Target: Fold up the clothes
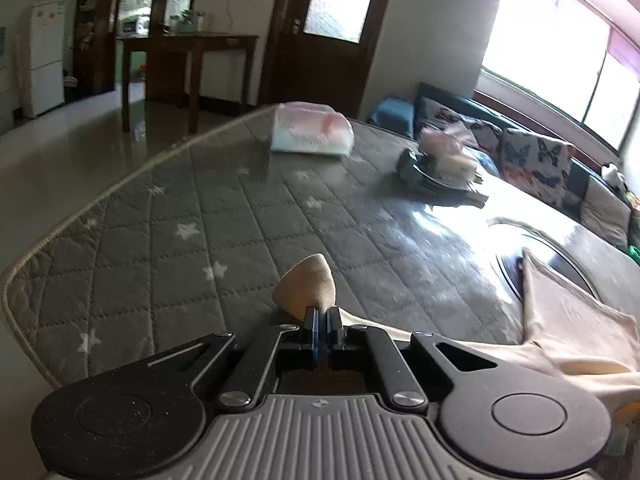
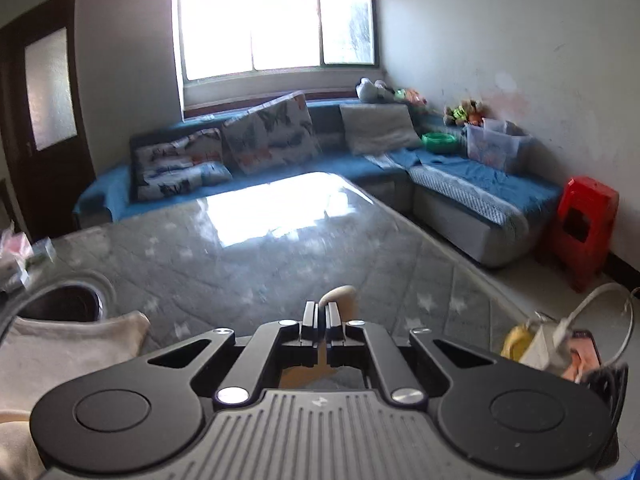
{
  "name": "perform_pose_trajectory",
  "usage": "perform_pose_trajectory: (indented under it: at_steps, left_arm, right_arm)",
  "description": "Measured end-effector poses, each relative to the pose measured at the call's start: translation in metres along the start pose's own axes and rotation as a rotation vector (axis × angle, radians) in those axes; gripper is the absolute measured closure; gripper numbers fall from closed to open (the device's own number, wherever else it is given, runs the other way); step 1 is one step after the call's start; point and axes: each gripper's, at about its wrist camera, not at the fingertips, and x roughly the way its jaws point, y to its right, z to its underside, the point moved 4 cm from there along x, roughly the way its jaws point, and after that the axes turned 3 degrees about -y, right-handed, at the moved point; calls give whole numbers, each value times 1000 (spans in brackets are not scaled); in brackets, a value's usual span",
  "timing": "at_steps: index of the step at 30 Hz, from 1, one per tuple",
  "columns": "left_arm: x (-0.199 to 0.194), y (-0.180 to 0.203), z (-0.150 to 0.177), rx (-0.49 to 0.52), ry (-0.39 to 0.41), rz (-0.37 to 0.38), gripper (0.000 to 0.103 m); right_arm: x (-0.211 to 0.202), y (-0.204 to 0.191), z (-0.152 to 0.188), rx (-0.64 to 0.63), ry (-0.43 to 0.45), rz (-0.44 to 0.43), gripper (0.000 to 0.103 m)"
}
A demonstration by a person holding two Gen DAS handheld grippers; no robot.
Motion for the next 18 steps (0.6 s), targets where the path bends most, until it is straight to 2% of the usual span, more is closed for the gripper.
perform_pose_trajectory:
  at_steps: [6,7,9,13,17,18]
  left_arm:
    - [-17,1,0,88,21,-13,94]
    - [-21,3,0,99,24,0,93]
    - [-28,12,3,139,30,32,93]
    - [-42,48,15,250,35,139,93]
    - [-53,94,31,356,13,283,93]
    - [-55,106,35,380,5,317,90]
  right_arm:
    - [-1,-14,11,-82,-23,2,94]
    - [-5,-22,13,-110,-26,-27,91]
    - [-11,-39,18,-164,-33,-92,78]
    - [-25,-78,27,-267,-49,-231,77]
    - [-46,-116,36,-362,-55,-372,77]
    - [-52,-125,38,-386,-56,-407,77]
